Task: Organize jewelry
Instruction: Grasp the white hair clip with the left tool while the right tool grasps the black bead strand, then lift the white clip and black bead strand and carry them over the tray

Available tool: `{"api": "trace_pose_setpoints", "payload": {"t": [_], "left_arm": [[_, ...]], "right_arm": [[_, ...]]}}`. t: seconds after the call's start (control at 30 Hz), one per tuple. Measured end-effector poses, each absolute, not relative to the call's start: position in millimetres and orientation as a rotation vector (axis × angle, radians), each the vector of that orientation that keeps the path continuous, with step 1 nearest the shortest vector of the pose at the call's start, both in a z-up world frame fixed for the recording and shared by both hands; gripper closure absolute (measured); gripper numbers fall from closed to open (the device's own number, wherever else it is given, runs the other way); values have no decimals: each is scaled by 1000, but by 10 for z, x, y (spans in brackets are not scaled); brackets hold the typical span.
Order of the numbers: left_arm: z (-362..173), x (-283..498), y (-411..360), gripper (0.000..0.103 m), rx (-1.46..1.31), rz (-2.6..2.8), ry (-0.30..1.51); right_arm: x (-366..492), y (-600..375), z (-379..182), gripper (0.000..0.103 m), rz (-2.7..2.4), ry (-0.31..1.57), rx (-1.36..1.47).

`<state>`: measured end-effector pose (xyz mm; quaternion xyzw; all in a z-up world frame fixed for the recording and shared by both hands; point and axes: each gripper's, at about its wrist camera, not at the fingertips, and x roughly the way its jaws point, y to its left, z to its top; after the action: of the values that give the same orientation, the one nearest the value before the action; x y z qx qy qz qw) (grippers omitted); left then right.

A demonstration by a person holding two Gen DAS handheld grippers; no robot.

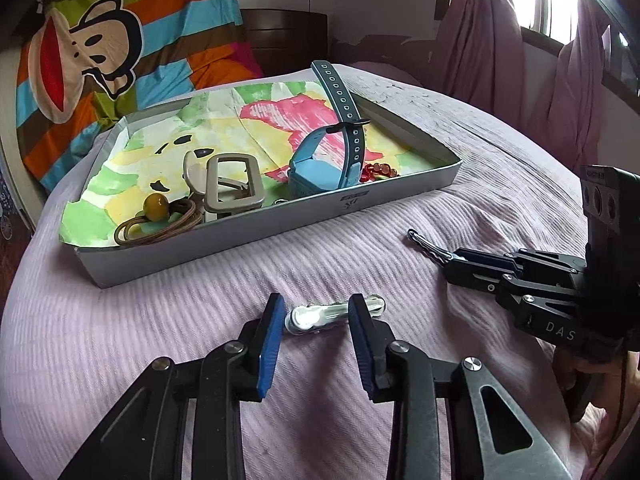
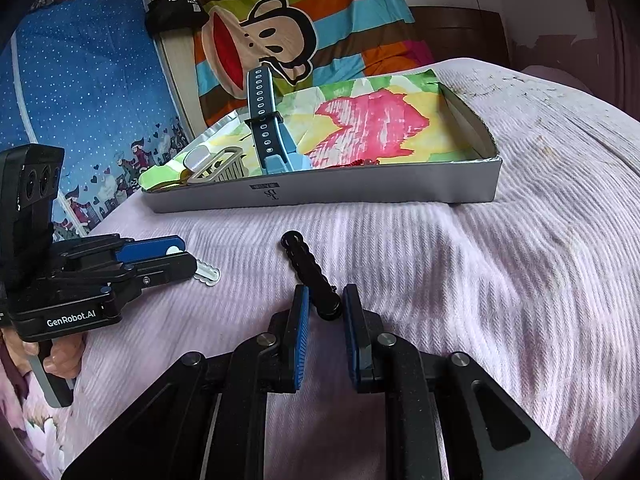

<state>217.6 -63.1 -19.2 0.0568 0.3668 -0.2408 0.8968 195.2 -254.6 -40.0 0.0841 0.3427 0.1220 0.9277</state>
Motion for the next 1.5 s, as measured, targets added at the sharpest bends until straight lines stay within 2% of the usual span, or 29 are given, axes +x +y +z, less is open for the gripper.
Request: {"api": "trace_pose_setpoints", "payload": {"t": [0.43, 0.57, 0.77, 1.5], "left_arm": [[-239, 1967, -797, 73, 216, -541, 793], [-253, 1951, -853, 81, 242, -525, 798], [-270, 1949, -917, 85, 264, -520, 801], [-235, 1820, -927, 86, 239, -473, 759]], "right_arm": [[1950, -2550, -424, 88, 252, 708, 176], [1948, -2538, -434, 88, 251, 710, 170], [1954, -2518, -443, 88, 247, 717, 159], [1932, -2522, -434, 88, 269, 686, 163]]}}
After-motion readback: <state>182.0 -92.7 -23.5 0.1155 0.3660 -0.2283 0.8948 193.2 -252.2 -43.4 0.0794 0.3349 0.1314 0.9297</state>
